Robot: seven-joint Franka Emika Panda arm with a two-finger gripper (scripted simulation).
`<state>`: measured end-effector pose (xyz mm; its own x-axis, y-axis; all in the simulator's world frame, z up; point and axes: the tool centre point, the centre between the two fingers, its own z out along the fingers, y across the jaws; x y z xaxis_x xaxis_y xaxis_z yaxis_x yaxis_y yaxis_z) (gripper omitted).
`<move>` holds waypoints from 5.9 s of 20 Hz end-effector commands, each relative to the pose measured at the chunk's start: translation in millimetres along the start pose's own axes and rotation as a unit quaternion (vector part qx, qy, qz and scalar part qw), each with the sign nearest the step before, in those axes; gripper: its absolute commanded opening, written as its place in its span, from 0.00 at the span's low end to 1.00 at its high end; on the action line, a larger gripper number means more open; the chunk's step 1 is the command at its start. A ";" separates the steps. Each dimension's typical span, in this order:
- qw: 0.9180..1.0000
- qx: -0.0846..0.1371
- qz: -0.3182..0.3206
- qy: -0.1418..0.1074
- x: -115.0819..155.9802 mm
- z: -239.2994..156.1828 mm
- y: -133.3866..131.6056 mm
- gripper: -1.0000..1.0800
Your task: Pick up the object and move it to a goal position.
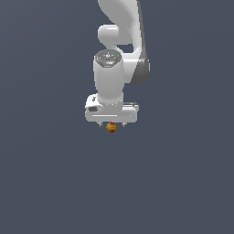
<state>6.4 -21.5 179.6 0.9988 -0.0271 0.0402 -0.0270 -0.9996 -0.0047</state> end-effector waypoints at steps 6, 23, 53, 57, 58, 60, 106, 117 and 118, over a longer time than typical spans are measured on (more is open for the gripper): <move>0.999 -0.001 -0.034 -0.006 -21.4 27.0 7.0 0.96; 0.991 0.000 -0.129 -0.020 -89.3 90.7 20.6 0.96; 0.991 0.000 -0.130 -0.020 -92.7 141.4 21.1 0.00; 0.991 0.000 -0.129 -0.020 -92.3 140.2 22.0 0.00; 0.991 0.000 -0.129 -0.020 -92.2 139.4 21.9 0.00; 0.991 0.000 -0.129 -0.020 -91.5 136.0 21.6 0.00; 0.991 0.000 -0.130 -0.020 -8.1 -250.0 -13.7 0.00; 0.991 0.000 -0.130 -0.020 3.3 -287.1 -17.0 0.00; 0.991 0.000 -0.130 -0.020 3.8 -288.4 -17.1 0.00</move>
<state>-1.8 -5.7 464.6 0.9729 0.2314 -0.0005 0.2314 -0.9729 0.0000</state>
